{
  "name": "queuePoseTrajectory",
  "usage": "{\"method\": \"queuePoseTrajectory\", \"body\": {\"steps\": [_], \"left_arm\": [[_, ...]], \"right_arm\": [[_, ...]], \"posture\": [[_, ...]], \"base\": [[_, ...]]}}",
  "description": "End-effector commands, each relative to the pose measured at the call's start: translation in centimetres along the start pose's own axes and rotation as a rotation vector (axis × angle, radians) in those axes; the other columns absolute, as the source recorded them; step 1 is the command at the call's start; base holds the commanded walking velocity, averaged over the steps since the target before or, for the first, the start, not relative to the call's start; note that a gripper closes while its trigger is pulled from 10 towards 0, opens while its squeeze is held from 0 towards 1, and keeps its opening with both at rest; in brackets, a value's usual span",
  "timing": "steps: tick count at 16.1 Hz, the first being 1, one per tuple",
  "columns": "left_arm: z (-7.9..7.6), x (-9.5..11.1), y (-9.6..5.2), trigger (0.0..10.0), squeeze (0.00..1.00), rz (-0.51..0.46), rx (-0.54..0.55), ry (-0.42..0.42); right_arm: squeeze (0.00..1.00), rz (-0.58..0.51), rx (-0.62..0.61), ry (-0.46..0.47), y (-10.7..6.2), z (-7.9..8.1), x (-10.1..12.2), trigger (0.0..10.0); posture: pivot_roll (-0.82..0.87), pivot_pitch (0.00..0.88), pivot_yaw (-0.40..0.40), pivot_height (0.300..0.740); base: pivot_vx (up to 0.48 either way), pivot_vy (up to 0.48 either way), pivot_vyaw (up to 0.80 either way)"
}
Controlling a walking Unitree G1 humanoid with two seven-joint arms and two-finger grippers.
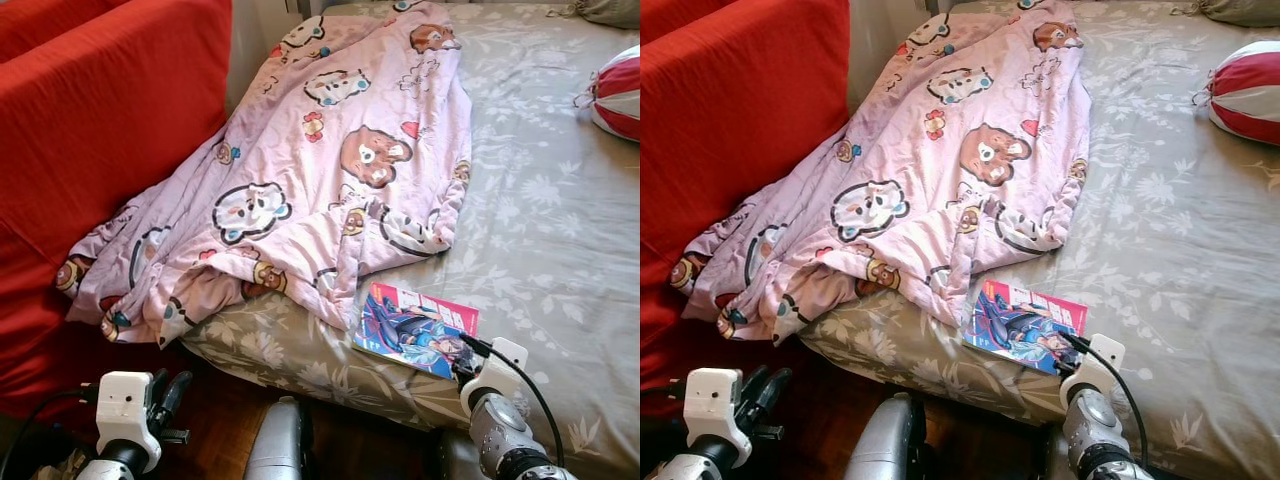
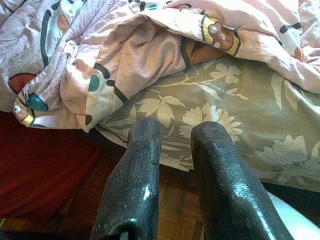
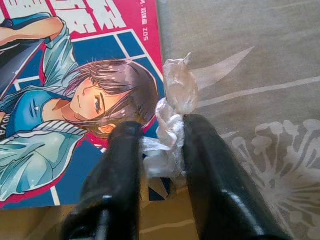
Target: Clean up the room
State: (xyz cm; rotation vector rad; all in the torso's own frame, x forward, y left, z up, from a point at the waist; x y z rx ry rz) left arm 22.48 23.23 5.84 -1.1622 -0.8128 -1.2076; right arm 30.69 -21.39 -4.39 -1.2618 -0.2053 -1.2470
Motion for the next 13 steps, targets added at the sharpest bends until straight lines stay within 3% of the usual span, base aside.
{"method": "queuePoseTrajectory", "body": {"steps": [1, 6, 9, 13], "left_arm": [[0.2, -0.8, -0.3, 10.0, 0.00, 0.030, 0.010, 0.019], [0.5, -0.9, 0.2, 10.0, 0.00, 0.025, 0.031, 0.006], [0.1, -1.1, 1.0, 10.0, 0.00, 0.022, 0.031, 0.005], [0.2, -1.9, 2.7, 10.0, 0.00, 0.027, 0.056, -0.021]], "right_arm": [[0.00, 0.022, -0.024, 0.014, -0.2, -0.6, -1.0, 0.0], [0.00, -0.004, -0.041, 0.022, -0.2, -0.7, -0.8, 0.0], [0.00, -0.024, -0.089, 0.030, -0.4, -1.7, -0.6, 0.0], [0.00, -0.089, -0.048, 0.128, -0.4, -1.6, 0.5, 0.0]], "posture": [[0.30, 0.183, 0.122, 0.629], [0.29, 0.166, 0.110, 0.629], [0.27, 0.131, 0.096, 0.629], [0.22, 0.041, 0.062, 0.629]], "base": [[0.000, 0.000, 0.00], [0.000, 0.000, 0.00], [0.000, 0.000, 0.00], [0.000, 0.000, 0.00]]}}
Point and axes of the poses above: a point about 5 cm out from each wrist's last joint towards the gripper, its own y axis pointing out of the wrist towards the gripper, its own x axis along the axis of the wrist's last joint, z = x × y, the point moved 4 cm from there along y, pointing out of the wrist towards the gripper, and after that the axes turned 13 degrees about y, right-handed, at the moved point
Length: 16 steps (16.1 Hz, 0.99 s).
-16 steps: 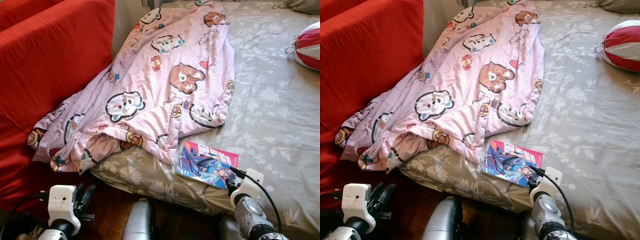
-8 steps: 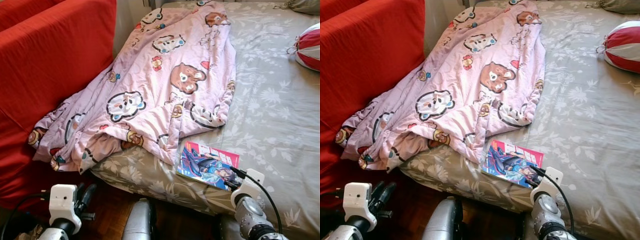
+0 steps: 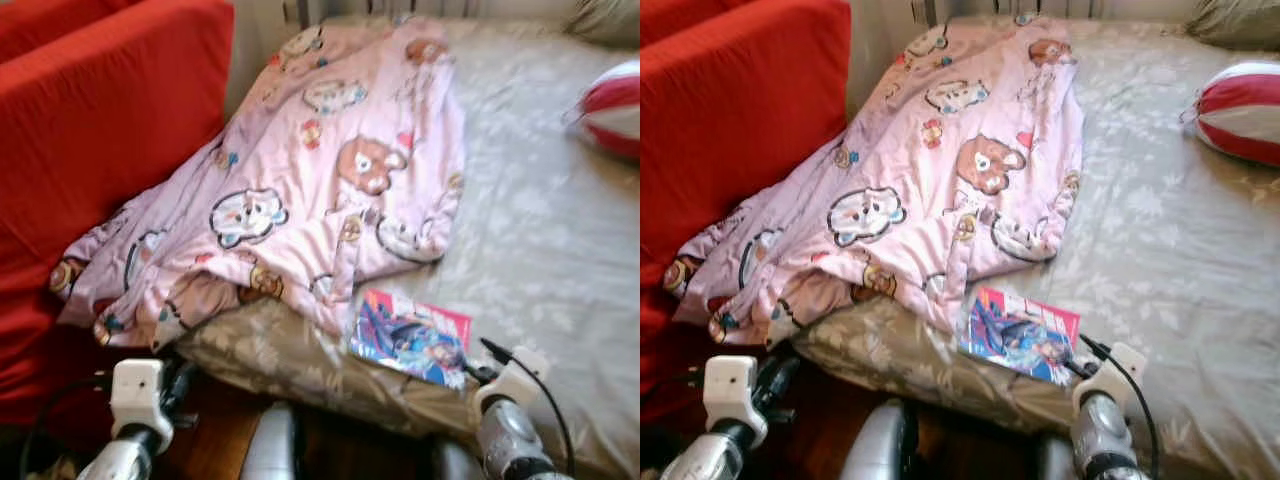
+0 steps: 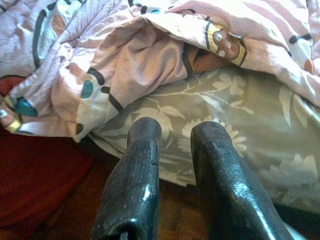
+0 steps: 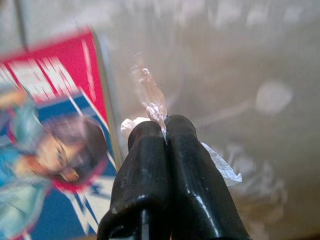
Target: Clean up the room
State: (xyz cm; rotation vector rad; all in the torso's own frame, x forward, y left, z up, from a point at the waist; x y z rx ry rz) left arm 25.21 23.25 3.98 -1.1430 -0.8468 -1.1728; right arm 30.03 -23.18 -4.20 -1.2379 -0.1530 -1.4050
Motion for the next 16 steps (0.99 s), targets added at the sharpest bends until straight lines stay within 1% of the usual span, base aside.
{"method": "queuePoseTrajectory", "body": {"steps": [1, 2, 3, 5, 6, 7, 8, 10, 13, 14, 16], "left_arm": [[0.4, -1.1, 0.2, 10.0, 0.00, 0.030, 0.021, -0.009], [0.2, -1.7, 0.9, 10.0, 0.00, 0.042, 0.028, -0.023], [0.0, -2.5, 1.4, 10.0, 0.00, 0.062, 0.041, -0.047], [-0.2, -3.4, 1.9, 10.0, 0.00, 0.091, 0.049, -0.064], [-0.6, -4.7, 2.2, 10.0, 0.00, 0.133, 0.045, -0.073], [-1.2, -6.2, 2.5, 10.0, 0.00, 0.197, 0.037, -0.082], [-1.5, -6.9, 2.7, 10.0, 0.00, 0.221, 0.034, -0.087], [-2.0, -8.1, 2.8, 10.0, 0.00, 0.287, 0.028, -0.101], [-2.2, -8.9, 3.1, 10.0, 0.00, 0.340, 0.025, -0.108], [-2.3, -9.4, 3.0, 10.0, 0.00, 0.368, 0.024, -0.110], [-2.5, -9.9, 2.7, 10.0, 0.00, 0.391, 0.030, -0.120]], "right_arm": [[0.00, 0.000, 0.037, 0.017, -0.1, 0.5, -0.3, 0.0], [0.00, -0.013, 0.062, 0.014, -0.1, 0.9, 0.0, 0.0], [0.00, -0.034, 0.081, 0.005, -0.1, 1.0, 0.4, 0.0], [0.00, -0.034, 0.085, -0.007, -0.1, 0.8, 0.4, 0.0], [0.00, -0.022, 0.109, -0.054, -0.3, 0.7, -0.2, 10.0], [0.00, 0.018, 0.137, -0.094, -0.7, 0.3, -1.3, 10.0], [0.00, 0.037, 0.136, -0.112, -0.8, -0.1, -1.7, 10.0], [0.00, 0.107, 0.097, -0.183, -1.2, -1.5, -3.2, 10.0], [0.00, 0.154, 0.078, -0.218, -1.5, -2.2, -4.1, 10.0], [0.00, 0.189, 0.056, -0.242, -1.6, -2.8, -4.7, 10.0], [0.00, 0.207, 0.048, -0.259, -1.8, -3.2, -5.0, 10.0]], "posture": [[0.21, 0.021, 0.055, 0.629], [0.19, 0.000, 0.045, 0.629], [0.17, 0.000, 0.038, 0.629], [0.15, 0.000, 0.030, 0.629], [0.13, 0.000, 0.022, 0.629], [0.11, 0.000, 0.016, 0.629], [0.11, 0.000, 0.014, 0.629], [0.08, 0.000, 0.016, 0.642], [0.07, 0.000, 0.025, 0.667], [0.07, 0.000, 0.022, 0.682], [0.06, 0.000, 0.016, 0.692]], "base": [[0.000, 0.000, 0.00], [0.000, 0.000, 0.00], [0.000, 0.000, 0.00], [0.000, 0.000, 0.00], [0.000, 0.000, 0.00], [0.000, 0.000, 0.00], [0.000, 0.000, 0.00], [0.000, 0.000, 0.00], [0.000, 0.000, 0.00], [0.000, 0.000, 0.00], [0.000, 0.000, 0.00]]}}
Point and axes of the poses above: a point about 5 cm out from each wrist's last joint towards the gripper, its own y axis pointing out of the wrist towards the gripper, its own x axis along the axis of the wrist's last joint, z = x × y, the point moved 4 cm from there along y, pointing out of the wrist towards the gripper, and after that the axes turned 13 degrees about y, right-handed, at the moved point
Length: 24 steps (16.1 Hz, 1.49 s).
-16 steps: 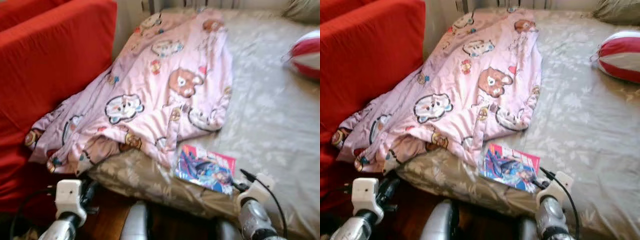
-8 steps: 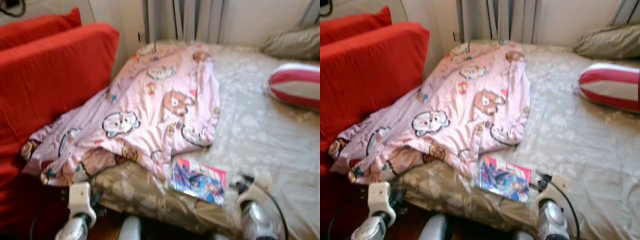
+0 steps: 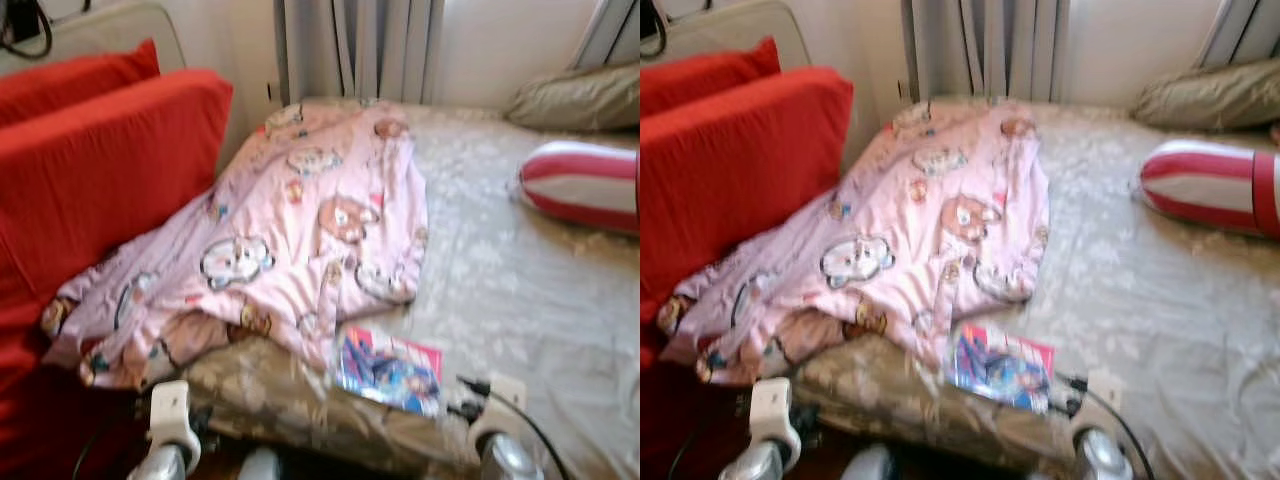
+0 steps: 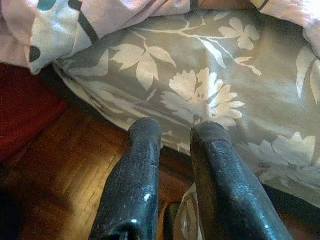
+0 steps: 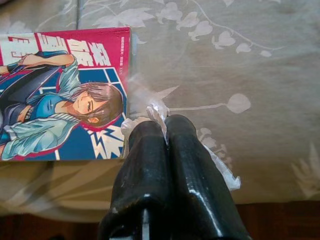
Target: Clean up the room
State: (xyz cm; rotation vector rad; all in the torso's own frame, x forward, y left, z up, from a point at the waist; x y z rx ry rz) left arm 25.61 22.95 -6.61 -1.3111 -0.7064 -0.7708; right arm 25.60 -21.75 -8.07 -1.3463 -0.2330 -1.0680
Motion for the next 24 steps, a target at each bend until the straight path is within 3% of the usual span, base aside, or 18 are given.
{"method": "queuePoseTrajectory", "body": {"steps": [1, 3, 5, 9, 11, 12, 15, 20, 24], "left_arm": [[0.2, -0.8, -0.2, 10.0, 0.00, 0.029, 0.013, 0.009], [0.3, -2.6, -0.7, 10.0, 0.00, 0.091, 0.018, -0.014], [0.5, -4.1, -1.3, 10.0, 0.00, 0.143, 0.019, -0.025], [0.6, -7.7, -3.0, 10.0, 0.00, 0.265, 0.017, -0.037], [1.1, -8.8, -3.8, 10.0, 0.00, 0.290, 0.030, -0.053], [0.5, -8.8, -3.7, 10.0, 0.00, 0.288, 0.020, -0.049], [-0.5, -8.9, -3.6, 10.0, 0.00, 0.298, -0.006, -0.027], [1.8, -8.8, -3.9, 10.0, 0.00, 0.286, 0.045, -0.035], [2.4, -8.8, -4.0, 10.0, 0.00, 0.287, 0.061, -0.035]], "right_arm": [[0.00, 0.028, -0.016, -0.016, -0.1, -0.5, -0.5, 10.0], [0.00, 0.073, -0.060, -0.042, -0.5, -2.2, -1.4, 10.0], [0.00, 0.076, -0.058, -0.052, -0.5, -2.5, -1.3, 10.0], [0.00, 0.078, -0.100, -0.030, -1.0, -4.3, -1.5, 10.0], [0.00, 0.109, -0.129, -0.032, -1.5, -5.5, -2.5, 10.0], [0.00, 0.123, -0.127, -0.037, -1.6, -5.7, -2.8, 10.0], [0.00, 0.128, -0.126, -0.034, -1.7, -5.7, -3.1, 10.0], [0.00, 0.128, -0.094, -0.015, -1.3, -3.6, -3.5, 10.0], [0.00, 0.138, -0.081, -0.030, -1.3, -3.2, -3.9, 10.0]], "posture": [[0.06, 0.000, 0.006, 0.702], [0.06, 0.000, -0.009, 0.722], [0.04, 0.000, -0.015, 0.740], [0.01, 0.000, 0.006, 0.740], [0.04, 0.000, -0.003, 0.740], [0.04, 0.000, 0.002, 0.740], [0.03, 0.000, 0.017, 0.740], [0.03, 0.000, 0.035, 0.740], [0.04, 0.000, 0.012, 0.740]], "base": [[0.000, 0.000, 0.00], [0.000, 0.000, 0.00], [0.000, 0.000, 0.00], [0.000, 0.000, 0.00], [0.000, 0.000, 0.00], [0.000, 0.000, 0.00], [0.000, 0.000, 0.00], [0.000, 0.000, 0.78], [0.000, 0.000, 0.79]]}}
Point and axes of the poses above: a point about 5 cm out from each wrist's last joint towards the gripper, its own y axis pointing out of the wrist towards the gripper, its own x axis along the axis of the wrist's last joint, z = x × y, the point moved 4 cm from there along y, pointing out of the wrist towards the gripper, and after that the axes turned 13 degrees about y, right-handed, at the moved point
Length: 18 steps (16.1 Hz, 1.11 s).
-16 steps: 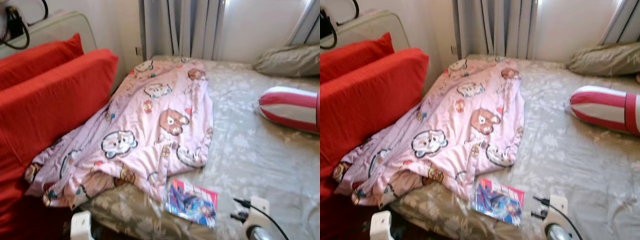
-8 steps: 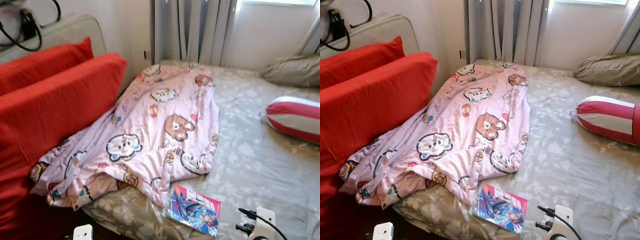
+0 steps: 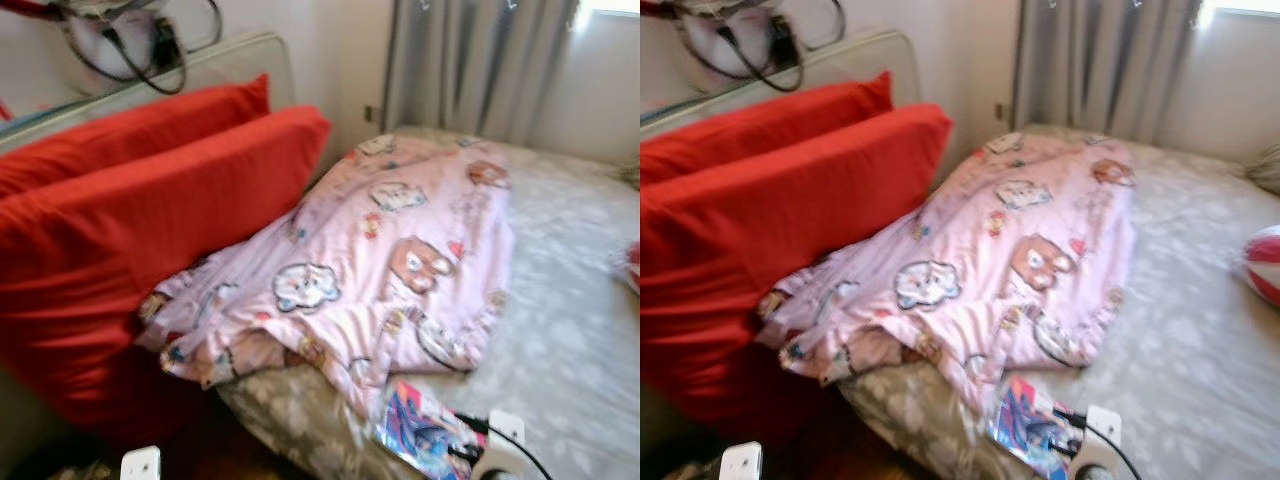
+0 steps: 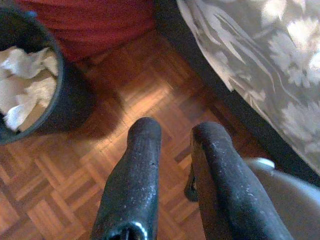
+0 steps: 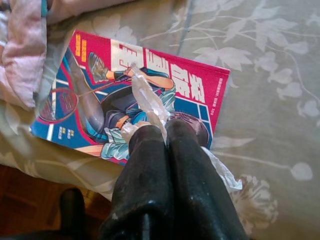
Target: Clean up the room
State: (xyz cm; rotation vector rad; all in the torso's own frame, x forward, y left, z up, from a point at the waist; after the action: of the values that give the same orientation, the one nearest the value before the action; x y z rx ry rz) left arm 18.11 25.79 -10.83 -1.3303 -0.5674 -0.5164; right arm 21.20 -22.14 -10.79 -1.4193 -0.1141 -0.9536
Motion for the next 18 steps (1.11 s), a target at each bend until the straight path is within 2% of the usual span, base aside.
{"method": "queuePoseTrajectory", "body": {"steps": [1, 7, 13, 18], "left_arm": [[0.1, -1.0, -0.3, 10.0, 0.00, 0.029, 0.005, -0.002], [-0.1, -1.7, -0.5, 10.0, 0.00, 0.042, 0.023, -0.044], [-1.6, -2.5, -0.6, 10.0, 0.00, 0.065, -0.007, -0.067], [-3.0, -2.7, -0.7, 10.0, 0.00, 0.062, -0.028, -0.073]], "right_arm": [[0.00, 0.002, -0.004, -0.016, 0.0, -0.2, 0.1, 10.0], [0.00, 0.013, 0.000, -0.048, 0.0, -0.6, 0.2, 10.0], [0.00, -0.011, -0.035, -0.039, -0.1, -1.7, 1.0, 10.0], [0.00, -0.011, -0.040, -0.066, -0.2, -2.6, 1.6, 10.0]], "posture": [[0.04, 0.000, 0.005, 0.740], [0.05, 0.000, -0.013, 0.740], [0.04, 0.000, -0.019, 0.740], [0.05, 0.000, -0.064, 0.740]], "base": [[0.000, 0.000, 0.79], [0.000, 0.000, 0.79], [0.000, 0.000, 0.79], [0.000, 0.000, 0.80]]}}
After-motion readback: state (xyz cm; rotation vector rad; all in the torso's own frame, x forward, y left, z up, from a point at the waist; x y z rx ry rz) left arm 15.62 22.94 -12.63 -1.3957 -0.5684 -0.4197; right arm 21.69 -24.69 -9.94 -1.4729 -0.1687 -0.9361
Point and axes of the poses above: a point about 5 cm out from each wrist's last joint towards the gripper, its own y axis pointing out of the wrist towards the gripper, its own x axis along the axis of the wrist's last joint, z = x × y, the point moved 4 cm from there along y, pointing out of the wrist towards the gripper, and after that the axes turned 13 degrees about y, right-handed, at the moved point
